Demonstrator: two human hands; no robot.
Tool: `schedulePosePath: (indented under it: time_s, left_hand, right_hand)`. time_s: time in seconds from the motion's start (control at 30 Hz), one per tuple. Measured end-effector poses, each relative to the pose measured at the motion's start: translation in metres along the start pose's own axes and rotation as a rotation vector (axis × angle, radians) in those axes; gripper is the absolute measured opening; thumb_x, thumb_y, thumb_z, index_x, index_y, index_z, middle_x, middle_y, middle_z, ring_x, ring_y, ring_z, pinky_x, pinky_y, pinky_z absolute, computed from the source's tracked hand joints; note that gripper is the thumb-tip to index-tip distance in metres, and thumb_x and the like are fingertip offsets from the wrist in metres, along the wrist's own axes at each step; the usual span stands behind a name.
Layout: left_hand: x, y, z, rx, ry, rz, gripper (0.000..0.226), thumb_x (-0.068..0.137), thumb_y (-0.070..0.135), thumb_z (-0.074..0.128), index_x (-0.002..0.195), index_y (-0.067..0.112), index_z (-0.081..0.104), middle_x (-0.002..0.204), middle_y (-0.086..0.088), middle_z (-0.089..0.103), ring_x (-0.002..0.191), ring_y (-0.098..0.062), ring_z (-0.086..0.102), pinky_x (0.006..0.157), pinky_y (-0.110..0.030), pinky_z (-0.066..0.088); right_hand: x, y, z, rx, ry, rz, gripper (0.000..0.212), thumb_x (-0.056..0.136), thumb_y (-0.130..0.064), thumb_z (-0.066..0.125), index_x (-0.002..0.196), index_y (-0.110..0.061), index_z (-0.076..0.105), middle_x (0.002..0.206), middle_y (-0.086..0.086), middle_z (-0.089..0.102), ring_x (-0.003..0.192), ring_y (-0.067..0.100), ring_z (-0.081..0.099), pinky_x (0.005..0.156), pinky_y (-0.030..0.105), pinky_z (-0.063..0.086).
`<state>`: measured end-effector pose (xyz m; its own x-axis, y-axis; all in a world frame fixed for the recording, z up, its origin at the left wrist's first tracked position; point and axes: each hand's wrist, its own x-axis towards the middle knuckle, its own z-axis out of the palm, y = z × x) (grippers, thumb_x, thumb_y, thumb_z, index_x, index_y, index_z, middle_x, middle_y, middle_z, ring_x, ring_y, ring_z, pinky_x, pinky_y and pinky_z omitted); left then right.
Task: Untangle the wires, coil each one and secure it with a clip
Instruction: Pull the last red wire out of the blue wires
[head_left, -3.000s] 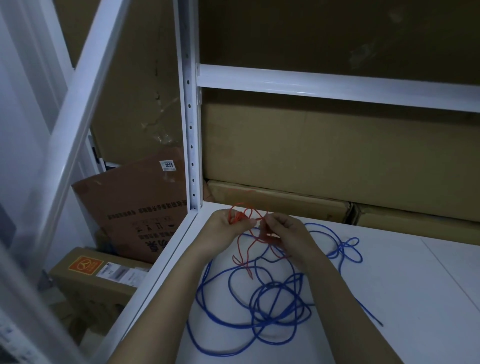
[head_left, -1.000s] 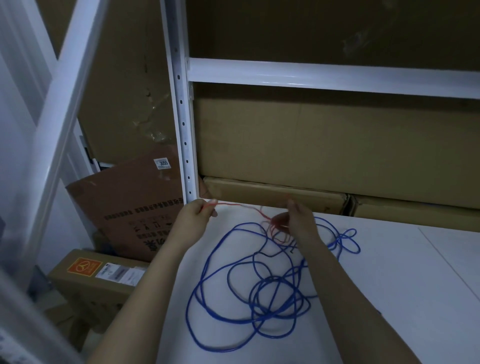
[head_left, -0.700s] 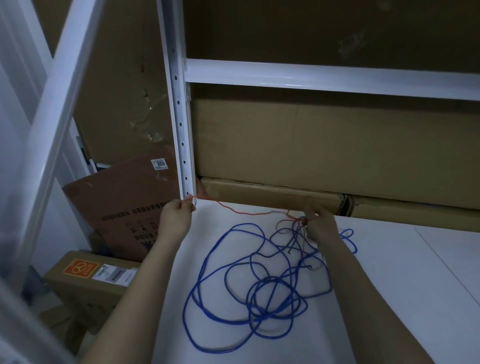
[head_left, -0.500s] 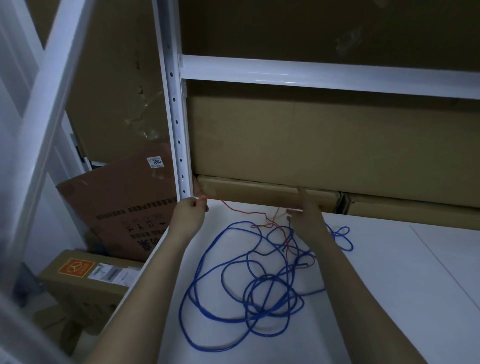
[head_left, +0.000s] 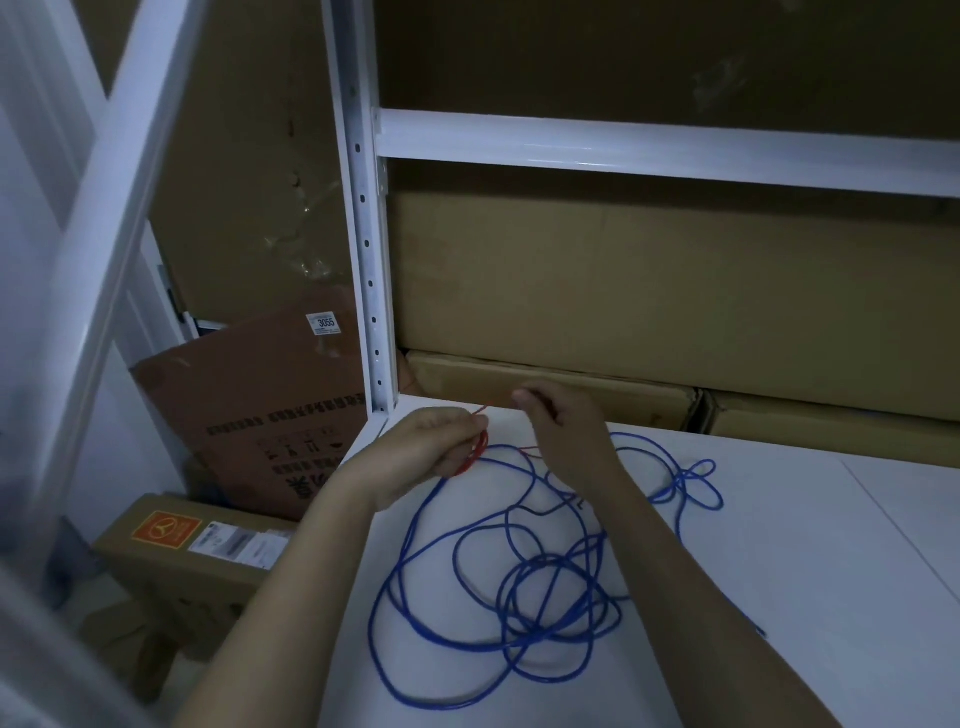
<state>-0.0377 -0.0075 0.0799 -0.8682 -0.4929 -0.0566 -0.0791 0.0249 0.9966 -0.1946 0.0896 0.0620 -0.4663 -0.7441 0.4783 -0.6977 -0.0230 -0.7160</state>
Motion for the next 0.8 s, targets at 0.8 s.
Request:
schedulePosePath:
  time_s: [0.8]
  left_hand:
    - [0.004,-0.036,0.02,0.172,0.097,0.3,0.035,0.106,0.021,0.026,0.093,0.007,0.056,0.067,0.0,0.063,0.058,-0.018,0.049,0.063,-0.026,0.043]
  right_hand:
    - [-0.009,0.0,-0.008,-0.342,0.131,-0.531,0.025,0.092,-0.029,0.054,0.088,-0.015,0.073,0.077,-0.006,0.067,0.071,0.001,0.05,0.068,0.005,0.033]
